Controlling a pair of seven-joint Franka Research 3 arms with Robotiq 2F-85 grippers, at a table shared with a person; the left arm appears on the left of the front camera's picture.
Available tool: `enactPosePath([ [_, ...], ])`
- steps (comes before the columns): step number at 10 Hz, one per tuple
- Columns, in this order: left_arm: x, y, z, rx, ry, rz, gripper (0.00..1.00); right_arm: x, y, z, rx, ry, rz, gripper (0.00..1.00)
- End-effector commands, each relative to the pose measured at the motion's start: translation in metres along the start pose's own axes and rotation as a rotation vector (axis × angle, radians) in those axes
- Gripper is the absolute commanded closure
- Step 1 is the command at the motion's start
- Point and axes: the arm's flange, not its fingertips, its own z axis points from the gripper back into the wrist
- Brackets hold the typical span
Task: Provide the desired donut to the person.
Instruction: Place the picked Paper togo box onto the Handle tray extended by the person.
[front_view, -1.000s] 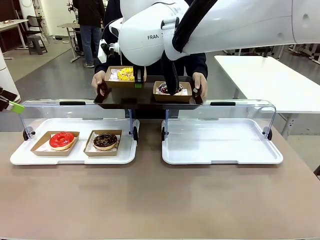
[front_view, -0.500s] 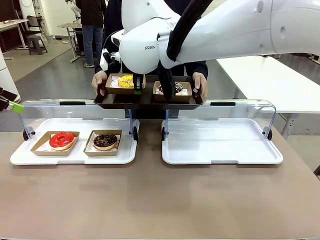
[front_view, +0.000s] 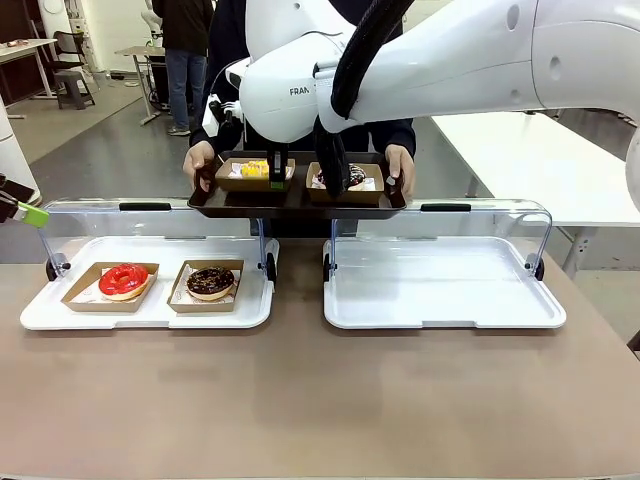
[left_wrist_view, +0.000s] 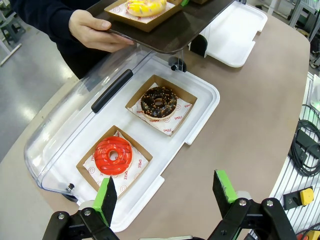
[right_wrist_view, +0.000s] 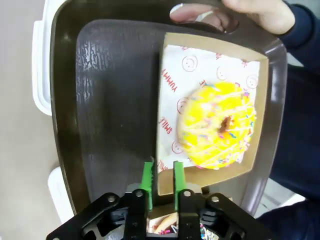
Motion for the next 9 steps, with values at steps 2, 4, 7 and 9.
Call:
enactPosePath([
  [2, -0.001, 0.001, 0.000, -0.007, -0.011, 0.005, 0.00, -0.005, -0.001, 0.010, 0.043, 0.017, -0.030, 0.24],
  [4, -0.001, 0.001, 0.000, -0.007, -0.011, 0.005, 0.00, -0.005, -0.003, 0.013, 0.057, 0.014, -0.040, 0.00],
  [7, -0.001, 0.001, 0.000, -0.007, -0.011, 0.005, 0.00, -0.004, -0.004, 0.015, 0.071, 0.023, -0.038, 0.00],
  [9, -0.001, 0.001, 0.000, -0.007, -0.011, 0.005, 0.00, -0.004, -0.004, 0.019, 0.080, 0.029, -0.038, 0.00],
])
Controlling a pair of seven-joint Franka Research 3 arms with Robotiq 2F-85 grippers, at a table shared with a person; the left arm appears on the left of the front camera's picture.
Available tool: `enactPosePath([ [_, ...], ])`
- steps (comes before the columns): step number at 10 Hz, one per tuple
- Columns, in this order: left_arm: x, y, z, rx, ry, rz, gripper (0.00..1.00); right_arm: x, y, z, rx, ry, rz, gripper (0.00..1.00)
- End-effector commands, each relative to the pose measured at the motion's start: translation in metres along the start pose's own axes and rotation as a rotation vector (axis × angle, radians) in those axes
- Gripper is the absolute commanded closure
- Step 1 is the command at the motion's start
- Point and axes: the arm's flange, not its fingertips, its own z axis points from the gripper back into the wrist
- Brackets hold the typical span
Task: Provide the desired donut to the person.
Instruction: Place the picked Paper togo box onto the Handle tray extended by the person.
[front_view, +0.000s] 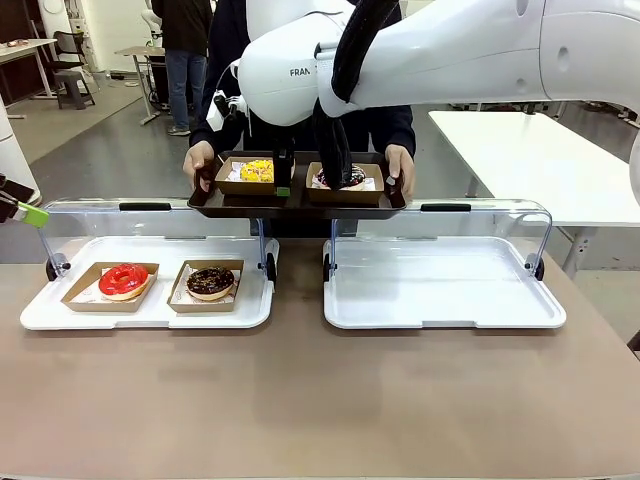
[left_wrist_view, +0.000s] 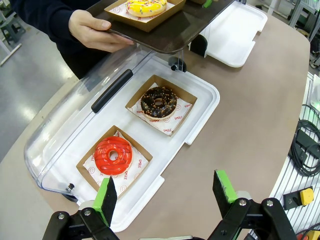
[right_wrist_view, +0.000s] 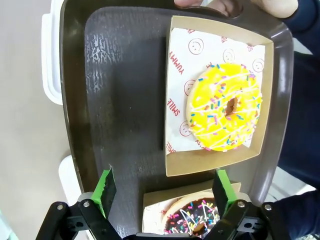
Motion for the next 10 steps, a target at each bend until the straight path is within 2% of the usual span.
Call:
enactPosePath([
  [1, -0.001, 0.001, 0.000, -0.007, -0.011, 0.005, 0.00, 0.000, -0.001, 0.012, 0.039, -0.008, -0.004, 0.00],
  [2, -0.001, 0.001, 0.000, -0.007, -0.011, 0.005, 0.00, 0.001, -0.001, 0.015, 0.035, 0.005, -0.003, 0.00],
  [3, -0.001, 0.001, 0.000, -0.007, -0.011, 0.005, 0.00, 0.005, -0.011, 0.017, 0.112, 0.088, 0.024, 0.00],
  [4, -0.001, 0.001, 0.000, -0.007, -0.011, 0.005, 0.00, 0.000, 0.001, 0.005, 0.005, 0.006, 0.001, 0.00],
  [10, -0.001, 0.001, 0.000, -0.007, -0.011, 0.005, 0.00, 0.000, 0.001, 0.005, 0.005, 0.006, 0.001, 0.00],
])
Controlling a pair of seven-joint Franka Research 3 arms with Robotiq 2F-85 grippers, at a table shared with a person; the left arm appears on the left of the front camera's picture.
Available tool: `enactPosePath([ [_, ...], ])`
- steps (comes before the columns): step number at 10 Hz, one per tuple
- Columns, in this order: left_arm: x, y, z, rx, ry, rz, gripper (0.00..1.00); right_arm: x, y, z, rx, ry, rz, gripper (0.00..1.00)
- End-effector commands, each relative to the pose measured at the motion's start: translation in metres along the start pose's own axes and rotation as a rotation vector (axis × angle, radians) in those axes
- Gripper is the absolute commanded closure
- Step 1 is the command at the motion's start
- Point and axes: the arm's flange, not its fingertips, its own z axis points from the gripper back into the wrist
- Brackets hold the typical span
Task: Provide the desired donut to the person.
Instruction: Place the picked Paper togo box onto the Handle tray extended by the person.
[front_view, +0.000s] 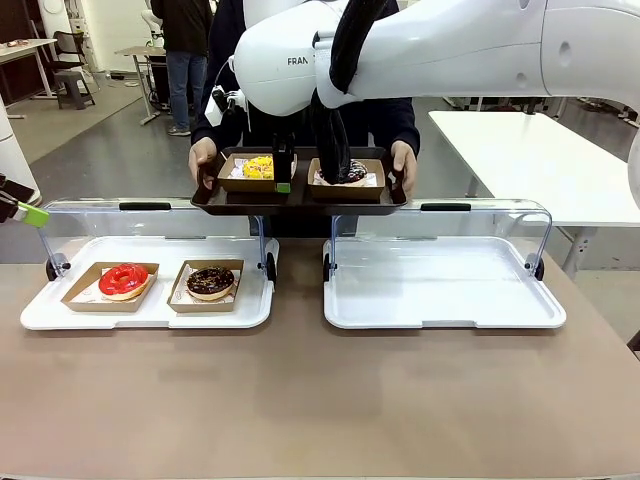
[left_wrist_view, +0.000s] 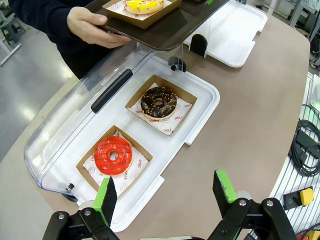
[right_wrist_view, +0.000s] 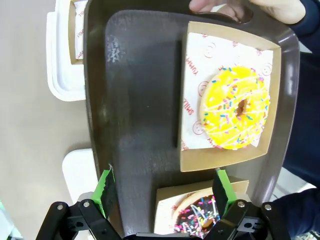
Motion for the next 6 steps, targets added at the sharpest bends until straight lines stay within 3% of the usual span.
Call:
enactPosePath([
  [1, -0.001, 0.001, 0.000, -0.007, -0.011, 0.005, 0.00, -0.001, 0.002, -0.003, -0.007, -0.007, -0.003, 0.00],
  [5, -0.001, 0.001, 0.000, -0.007, -0.011, 0.005, 0.00, 0.000, 0.000, 0.000, 0.000, 0.000, 0.000, 0.00],
  [6, -0.001, 0.001, 0.000, -0.007, -0.011, 0.005, 0.00, -0.047, 0.005, 0.041, -0.022, -0.050, -0.062, 0.00],
])
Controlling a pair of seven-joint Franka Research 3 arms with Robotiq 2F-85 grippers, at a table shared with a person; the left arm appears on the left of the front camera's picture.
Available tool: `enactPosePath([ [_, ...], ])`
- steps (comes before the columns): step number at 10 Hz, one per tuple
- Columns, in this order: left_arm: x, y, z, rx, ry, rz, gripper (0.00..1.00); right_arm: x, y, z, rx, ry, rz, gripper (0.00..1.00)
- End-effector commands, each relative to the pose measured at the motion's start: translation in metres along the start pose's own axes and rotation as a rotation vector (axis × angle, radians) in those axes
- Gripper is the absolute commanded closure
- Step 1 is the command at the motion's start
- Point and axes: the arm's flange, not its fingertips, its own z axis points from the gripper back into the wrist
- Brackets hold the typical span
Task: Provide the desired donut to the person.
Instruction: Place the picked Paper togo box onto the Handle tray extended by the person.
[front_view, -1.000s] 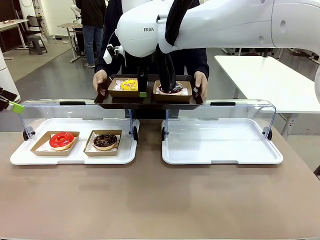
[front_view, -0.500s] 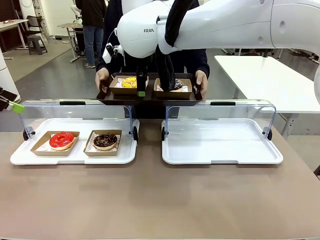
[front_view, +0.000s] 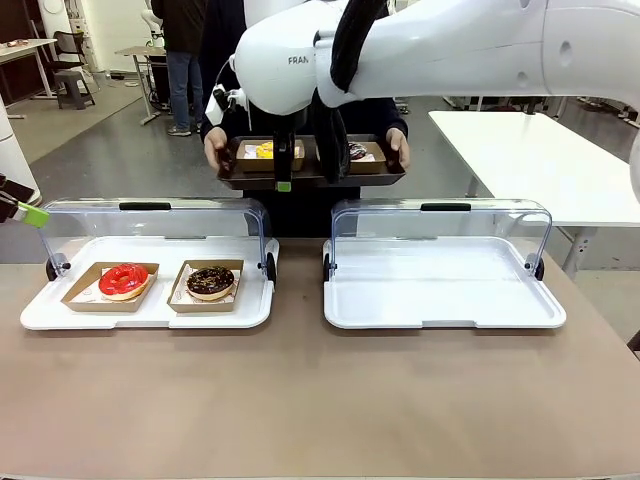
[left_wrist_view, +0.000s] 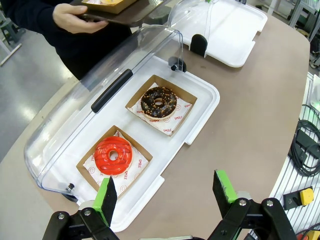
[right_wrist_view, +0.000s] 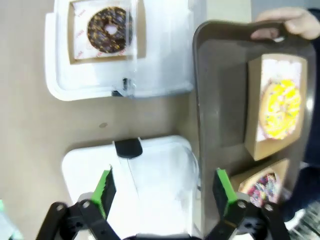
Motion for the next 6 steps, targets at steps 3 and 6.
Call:
enactPosePath([
  [3, -0.001, 0.001, 0.000, -0.007, -0.010, 0.005, 0.00, -0.151, 0.035, 0.062, 0.036, -0.213, -0.091, 0.00],
  [6, -0.001, 0.001, 0.000, -0.007, -0.010, 0.005, 0.00, -0.262, 0.077, 0.053, -0.010, -0.384, -0.157, 0.00],
])
